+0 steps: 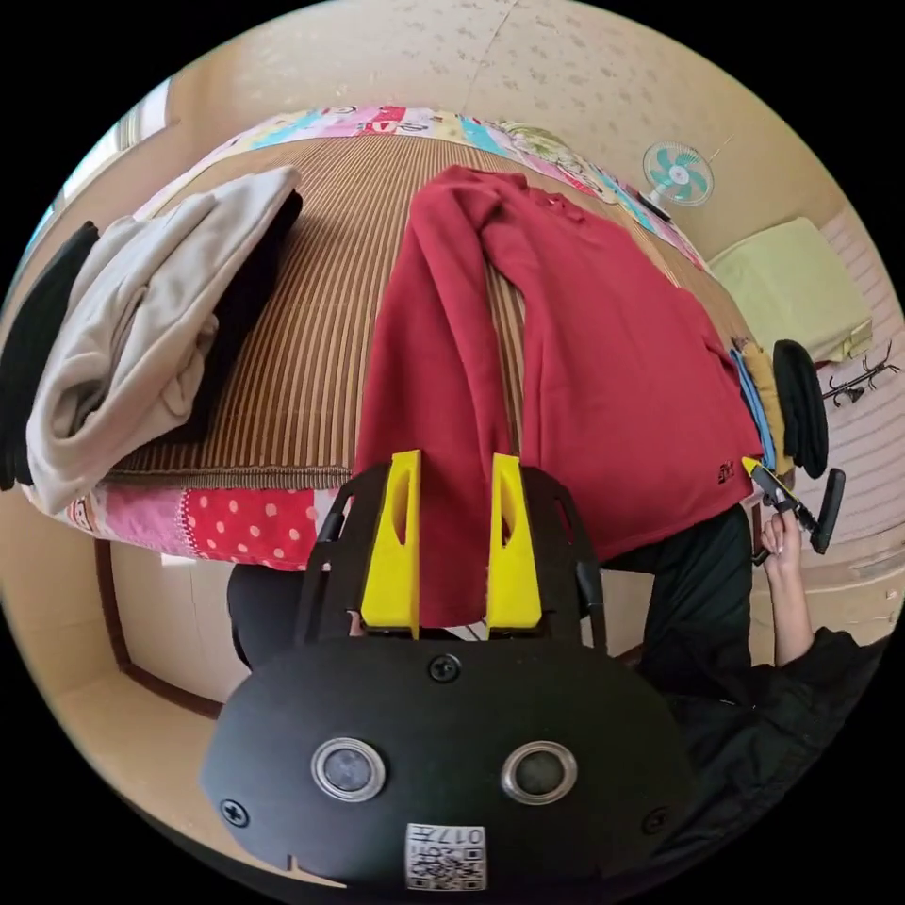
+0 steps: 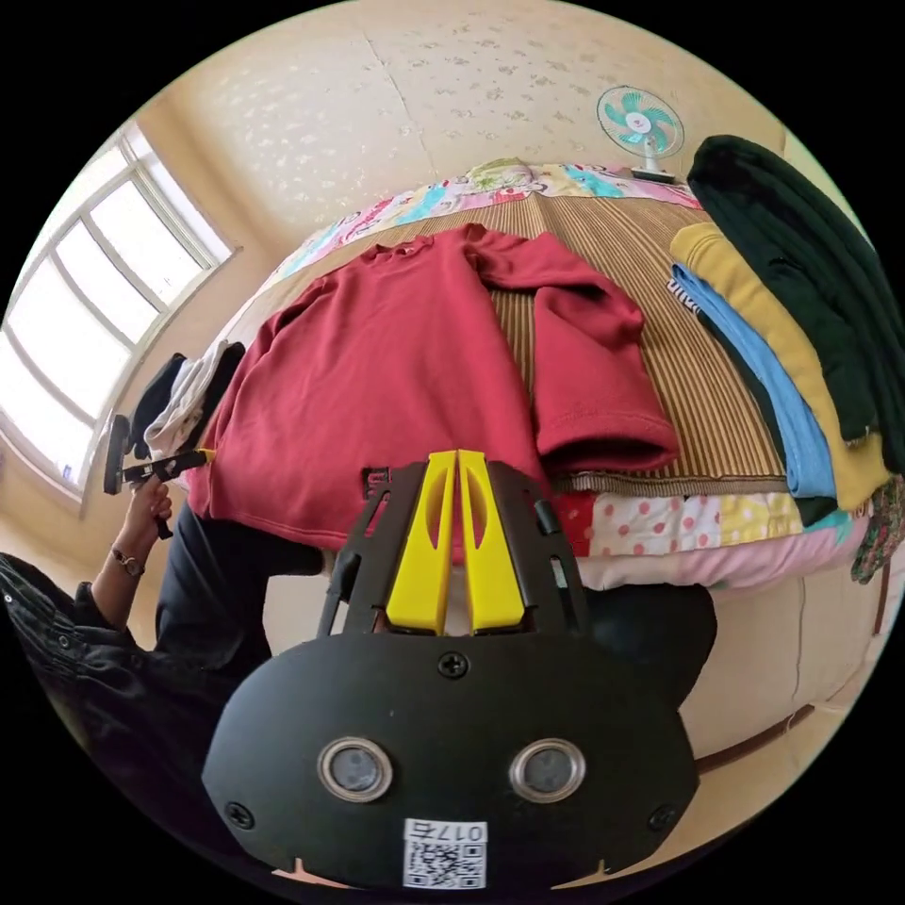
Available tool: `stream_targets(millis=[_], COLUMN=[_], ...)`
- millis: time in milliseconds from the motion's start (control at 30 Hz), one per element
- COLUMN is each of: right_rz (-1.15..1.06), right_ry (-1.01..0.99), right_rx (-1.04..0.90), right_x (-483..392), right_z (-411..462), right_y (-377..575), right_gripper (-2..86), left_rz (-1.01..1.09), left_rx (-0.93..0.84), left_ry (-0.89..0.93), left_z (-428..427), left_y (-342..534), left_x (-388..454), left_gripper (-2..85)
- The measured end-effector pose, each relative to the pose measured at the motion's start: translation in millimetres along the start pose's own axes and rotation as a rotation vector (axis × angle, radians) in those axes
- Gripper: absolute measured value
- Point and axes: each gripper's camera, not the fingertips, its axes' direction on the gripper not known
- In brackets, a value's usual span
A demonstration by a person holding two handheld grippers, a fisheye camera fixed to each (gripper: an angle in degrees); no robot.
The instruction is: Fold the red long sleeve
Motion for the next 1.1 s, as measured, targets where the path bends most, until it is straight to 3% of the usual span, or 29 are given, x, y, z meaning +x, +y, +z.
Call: stream_targets(millis=[67, 133, 200, 367, 467, 600, 667, 767, 933, 1000, 1100], right_rz=[0.012, -0.029, -0.065, -0.067, -0.024, -0.024, -0.069, -0.139, -0.161, -0.147, -0.173], right_ry=[-0.047, -0.03, -0.003, 0.014, 0.011, -0.02, -0.082, -0.123, 0.061, 0.104, 0.109], right_rx=[-0.034, -0.027, -0.035, -0.077, -0.078, -0.057, -0.058, -0.083, -0.171, -0.264, -0.135], right_x=[-3.8, -12.2, -18.0, -10.4, -1.1, -0.8, -7.9, -24.0, -32.3, -20.9, -17.1], right_z=[4.3, -2.5, -9.4, -21.3, -24.8, -33.4, -38.5, -46.7, -37.3, -11.5, -22.9], right_y=[-14.1, -21.1, -25.6, -27.1, -26.1, -34.6, -52.4, -84.3, -118.3, -115.5, -88.8], right_gripper=[0.4, 0.4, 0.4, 0.4, 0.5, 0.8, 1.3, 2.5, 7.2, 8.0, 6.5], left_rz=[0.095, 0.066, -0.007, -0.241, -0.258, -0.214, -0.093, 0.058, 0.158, 0.152, 0.142], left_rx=[-0.053, 0.002, 0.175, 0.893, 1.054, 0.794, 0.49, 0.204, -0.177, -0.148, -0.058], left_ry=[0.148, 0.306, 0.444, 0.662, 0.636, 0.523, 0.544, 0.472, 0.295, 0.281, 0.235], left_z=[-21.5, -58.5, -118.0, -285.3, -310.9, -279.3, -227.8, -172.8, -65.6, -48.0, -52.8], left_y=[-12.0, -16.7, -12.7, 95.8, 156.5, 141.1, 87.5, 25.0, -26.7, -15.4, 17.0], left_x=[-11.3, -39.9, -87.1, -237.0, -249.8, -204.4, -156.3, -99.2, -41.7, -30.9, -25.2], left_gripper=[3.5, 2.0, 1.2, -0.7, -0.6, 1.1, 6.4, 8.3, 10.8, 9.2, 5.1])
